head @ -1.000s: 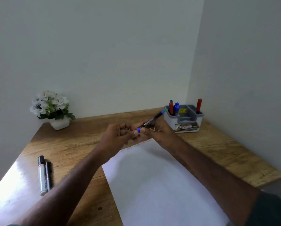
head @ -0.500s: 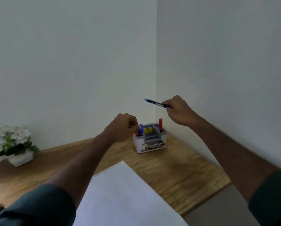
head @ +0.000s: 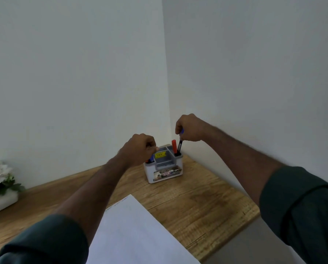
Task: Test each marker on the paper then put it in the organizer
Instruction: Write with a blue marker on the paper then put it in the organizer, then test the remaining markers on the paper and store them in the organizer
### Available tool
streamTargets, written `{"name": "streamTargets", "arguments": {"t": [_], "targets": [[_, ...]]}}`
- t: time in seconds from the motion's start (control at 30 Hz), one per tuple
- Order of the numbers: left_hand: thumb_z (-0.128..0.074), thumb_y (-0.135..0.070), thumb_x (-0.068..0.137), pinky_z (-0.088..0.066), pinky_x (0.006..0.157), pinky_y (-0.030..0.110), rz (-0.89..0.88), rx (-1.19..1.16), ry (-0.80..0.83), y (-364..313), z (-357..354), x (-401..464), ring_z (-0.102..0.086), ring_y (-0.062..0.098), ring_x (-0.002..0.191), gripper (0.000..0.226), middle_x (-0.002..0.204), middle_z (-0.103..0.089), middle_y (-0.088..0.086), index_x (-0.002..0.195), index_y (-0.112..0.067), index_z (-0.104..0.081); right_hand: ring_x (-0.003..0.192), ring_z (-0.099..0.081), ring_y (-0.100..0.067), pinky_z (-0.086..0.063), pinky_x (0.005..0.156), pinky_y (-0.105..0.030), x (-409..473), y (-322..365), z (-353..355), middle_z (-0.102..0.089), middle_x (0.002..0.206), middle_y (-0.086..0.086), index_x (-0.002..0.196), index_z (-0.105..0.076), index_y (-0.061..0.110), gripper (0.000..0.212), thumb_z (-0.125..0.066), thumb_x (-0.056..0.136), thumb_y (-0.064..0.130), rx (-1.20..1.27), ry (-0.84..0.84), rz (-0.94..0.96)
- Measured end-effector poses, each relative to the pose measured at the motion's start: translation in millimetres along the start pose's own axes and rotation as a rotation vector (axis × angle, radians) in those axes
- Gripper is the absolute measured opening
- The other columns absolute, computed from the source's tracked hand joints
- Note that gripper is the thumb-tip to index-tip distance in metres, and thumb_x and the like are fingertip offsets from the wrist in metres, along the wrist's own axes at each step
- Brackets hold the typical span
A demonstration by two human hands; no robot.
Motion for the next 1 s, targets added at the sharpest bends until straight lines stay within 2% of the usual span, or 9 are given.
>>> {"name": "streamTargets", "arguments": {"t": [0.17, 0.23, 0.37, 0.47, 0.53, 0.67, 0.8, 0.9, 1.0], "targets": [[-0.064, -0.021, 0.094, -0.038, 0.061, 0.023, 0.01, 0.007, -0.022, -0.2, 4.9, 1.6, -0.056, 0.007, 0.066, 0.016, 0.072, -0.061, -0.008, 0.083, -0.011, -0.069, 0.086, -0.064, -0.013, -0.055, 0.075, -0.023, -2.8, 8.9, -3.9, -0.065, 0.103, -0.003, 0.115, -0.071, 0.008, 0.029, -0.074, 0.087, 0.006, 0.107, 0.02, 0.048], [-0.064, -0.021, 0.095, -0.037, 0.06, 0.021, 0.007, 0.003, -0.023, -2.8, 9.2, 0.3, -0.055, 0.007, 0.066, 0.015, 0.071, -0.059, -0.01, 0.081, -0.014, -0.066, 0.082, -0.066, -0.01, -0.054, 0.069, -0.019, -3.6, 12.5, 0.4, -0.069, 0.103, -0.004, 0.114, -0.072, 0.009, 0.027, -0.069, 0.087, 0.003, 0.146, -0.009, 0.059], [-0.064, -0.019, 0.095, -0.037, 0.061, 0.02, 0.003, -0.012, -0.038, -6.4, 17.8, -6.6, -0.055, 0.006, 0.066, 0.014, 0.072, -0.06, -0.008, 0.084, -0.011, -0.068, 0.088, -0.067, -0.011, -0.047, 0.069, -0.01, -7.8, 29.5, 13.3, -0.075, 0.103, -0.005, 0.104, -0.077, 0.01, 0.024, -0.062, 0.089, -0.002, 0.168, -0.155, 0.109], [-0.065, -0.018, 0.093, -0.036, 0.059, 0.022, -0.001, -0.005, -0.061, -5.1, 31.9, -19.8, -0.052, 0.006, 0.061, 0.015, 0.068, -0.059, -0.01, 0.083, -0.007, -0.071, 0.081, -0.065, -0.006, -0.053, 0.074, -0.016, -16.0, 59.3, 17.6, -0.075, 0.094, -0.001, 0.093, -0.078, 0.012, 0.024, -0.06, 0.086, -0.003, 0.23, -0.247, 0.174], [-0.068, -0.019, 0.091, -0.039, 0.059, 0.025, 0.01, -0.001, -0.086, 1.6, 44.2, -34.2, -0.051, 0.006, 0.059, 0.016, 0.065, -0.059, -0.01, 0.078, -0.01, -0.07, 0.079, -0.066, -0.006, -0.056, 0.076, -0.019, -23.6, 85.9, 10.5, -0.073, 0.091, 0.002, 0.09, -0.078, 0.015, 0.023, -0.061, 0.085, 0.0, 0.279, -0.25, 0.214], [-0.07, -0.023, 0.089, -0.039, 0.056, 0.023, 0.122, 0.02, -0.103, 26.5, 68.9, -83.0, -0.047, 0.007, 0.053, 0.028, 0.057, -0.055, -0.009, 0.063, -0.023, -0.06, 0.081, -0.068, -0.008, -0.058, 0.077, -0.022, -38.8, 142.5, -25.9, -0.073, 0.093, 0.003, 0.091, -0.078, 0.017, 0.025, -0.06, 0.084, 0.002, 0.329, -0.145, 0.296], [-0.07, -0.013, 0.085, -0.035, 0.052, 0.013, 0.252, 0.065, -0.101, 63.9, 94.6, -154.8, -0.048, 0.002, 0.051, 0.022, 0.053, -0.055, -0.011, 0.064, -0.02, -0.065, 0.083, -0.069, -0.014, -0.055, 0.074, -0.026, -54.5, 203.5, -73.3, -0.075, 0.091, 0.0, 0.089, -0.078, 0.018, 0.02, -0.062, 0.084, 0.007, 0.331, -0.008, 0.35], [-0.073, -0.013, 0.082, -0.037, 0.054, 0.024, 0.334, 0.092, -0.151, 93.0, 113.4, -217.9, -0.04, 0.004, 0.049, 0.019, 0.053, -0.052, -0.007, 0.064, -0.013, -0.065, 0.082, -0.07, -0.016, -0.053, 0.071, -0.024, -71.6, 251.3, -110.9, -0.075, 0.088, 0.001, 0.087, -0.076, 0.02, 0.018, -0.062, 0.082, 0.012, 0.307, 0.095, 0.41], [-0.071, -0.018, 0.083, -0.033, 0.051, 0.025, 0.412, 0.107, -0.229, 123.3, 129.4, -281.1, -0.034, 0.005, 0.047, 0.037, 0.05, -0.038, -0.008, 0.055, -0.017, -0.048, 0.078, -0.07, -0.013, -0.057, 0.07, -0.027, -91.2, 299.5, -144.3, -0.075, 0.086, 0.002, 0.086, -0.077, 0.02, 0.014, -0.066, 0.081, 0.013, 0.301, 0.22, 0.503]]}}
Point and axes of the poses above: each hand's wrist, its own x-axis towards the middle knuckle, its own z-axis out of the back of the hand, y = z × x, the point moved 4 cm from there along x, towards the middle knuckle
